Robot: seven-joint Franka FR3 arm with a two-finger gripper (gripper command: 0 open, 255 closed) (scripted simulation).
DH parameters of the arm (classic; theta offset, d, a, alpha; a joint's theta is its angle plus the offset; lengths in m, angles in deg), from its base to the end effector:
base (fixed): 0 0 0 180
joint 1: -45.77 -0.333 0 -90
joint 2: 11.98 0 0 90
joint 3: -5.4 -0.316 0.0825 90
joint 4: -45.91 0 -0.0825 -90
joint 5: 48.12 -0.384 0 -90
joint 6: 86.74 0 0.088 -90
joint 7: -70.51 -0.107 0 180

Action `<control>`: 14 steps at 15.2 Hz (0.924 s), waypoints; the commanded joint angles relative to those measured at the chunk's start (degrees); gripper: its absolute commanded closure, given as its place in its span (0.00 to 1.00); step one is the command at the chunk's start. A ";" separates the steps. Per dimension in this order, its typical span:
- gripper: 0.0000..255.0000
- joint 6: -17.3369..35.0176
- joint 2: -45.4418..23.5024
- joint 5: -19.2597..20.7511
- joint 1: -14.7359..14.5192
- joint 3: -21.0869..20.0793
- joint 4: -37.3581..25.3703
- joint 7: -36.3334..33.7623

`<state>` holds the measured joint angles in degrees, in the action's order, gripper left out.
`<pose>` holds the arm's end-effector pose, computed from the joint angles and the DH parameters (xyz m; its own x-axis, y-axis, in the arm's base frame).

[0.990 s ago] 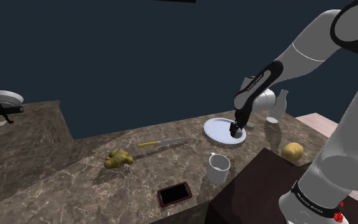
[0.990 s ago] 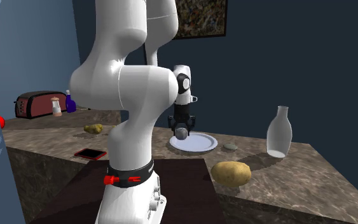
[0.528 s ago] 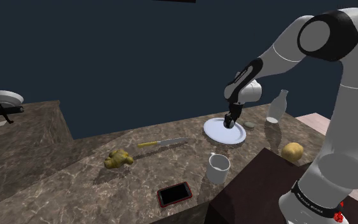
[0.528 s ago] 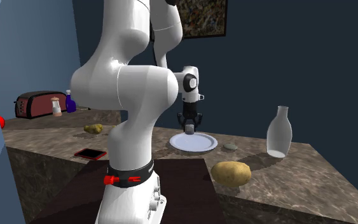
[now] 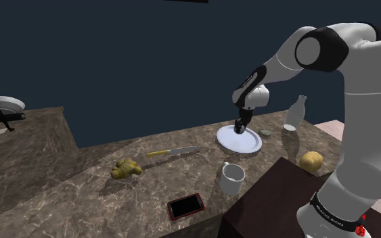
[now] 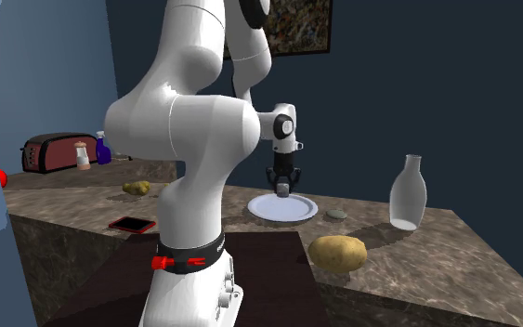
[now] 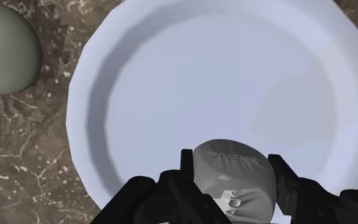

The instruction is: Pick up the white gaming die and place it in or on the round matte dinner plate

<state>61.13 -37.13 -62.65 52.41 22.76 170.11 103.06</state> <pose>0.5120 -0.2350 0.1977 0.9992 -0.0388 0.0082 -0.0388 -0.9992 -0.0041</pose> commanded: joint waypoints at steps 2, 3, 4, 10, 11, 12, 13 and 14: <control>1.00 1.77 -1.96 -1.11 0.60 -0.85 -0.15 0.78; 1.00 2.33 -2.65 -1.47 0.82 -1.14 -0.28 1.04; 1.00 2.87 -3.35 -1.82 1.05 -1.45 -0.42 1.29; 1.00 4.83 -5.96 -3.05 1.91 -2.58 -1.06 2.18; 1.00 4.83 -5.96 -3.05 1.91 -2.58 -1.06 2.18; 1.00 4.83 -5.97 -3.05 1.91 -2.58 -1.06 2.18; 1.00 4.83 -5.97 -3.05 1.91 -2.58 -1.06 2.18; 1.00 4.83 -5.97 -3.05 1.91 -2.58 -1.06 2.18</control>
<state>65.96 -43.05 -65.69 54.38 20.27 169.09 105.25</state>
